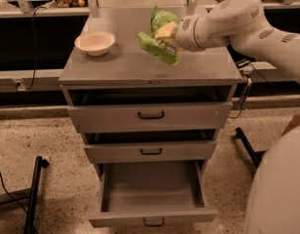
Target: Pick green rice chip bag from bottom drawer and place on counter
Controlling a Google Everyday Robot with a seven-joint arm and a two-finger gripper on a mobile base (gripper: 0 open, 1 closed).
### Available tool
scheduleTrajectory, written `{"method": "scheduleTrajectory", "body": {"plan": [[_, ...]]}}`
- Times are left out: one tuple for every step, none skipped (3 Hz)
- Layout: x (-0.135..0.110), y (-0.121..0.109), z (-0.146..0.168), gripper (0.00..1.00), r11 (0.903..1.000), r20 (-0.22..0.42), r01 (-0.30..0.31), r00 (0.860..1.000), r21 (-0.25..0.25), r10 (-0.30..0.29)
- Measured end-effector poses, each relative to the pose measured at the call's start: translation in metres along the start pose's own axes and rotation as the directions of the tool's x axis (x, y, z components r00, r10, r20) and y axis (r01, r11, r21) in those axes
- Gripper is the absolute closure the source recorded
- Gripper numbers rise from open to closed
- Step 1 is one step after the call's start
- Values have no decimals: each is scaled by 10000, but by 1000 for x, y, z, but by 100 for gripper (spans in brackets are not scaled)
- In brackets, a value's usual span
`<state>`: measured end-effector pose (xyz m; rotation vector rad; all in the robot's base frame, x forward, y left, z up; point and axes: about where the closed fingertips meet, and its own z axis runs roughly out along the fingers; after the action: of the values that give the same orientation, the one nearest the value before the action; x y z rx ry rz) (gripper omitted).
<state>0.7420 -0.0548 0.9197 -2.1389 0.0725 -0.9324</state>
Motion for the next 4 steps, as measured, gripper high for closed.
{"method": "scheduleTrajectory", "body": {"plan": [[-1, -2, 2, 13, 10000, 26, 10, 10000, 31, -11], [-2, -4, 3, 0, 10000, 45, 17, 10000, 54, -17], [-2, -4, 3, 0, 10000, 45, 17, 10000, 54, -17], [2, -6, -2, 0, 10000, 148, -67, 9999, -70, 68]]}}
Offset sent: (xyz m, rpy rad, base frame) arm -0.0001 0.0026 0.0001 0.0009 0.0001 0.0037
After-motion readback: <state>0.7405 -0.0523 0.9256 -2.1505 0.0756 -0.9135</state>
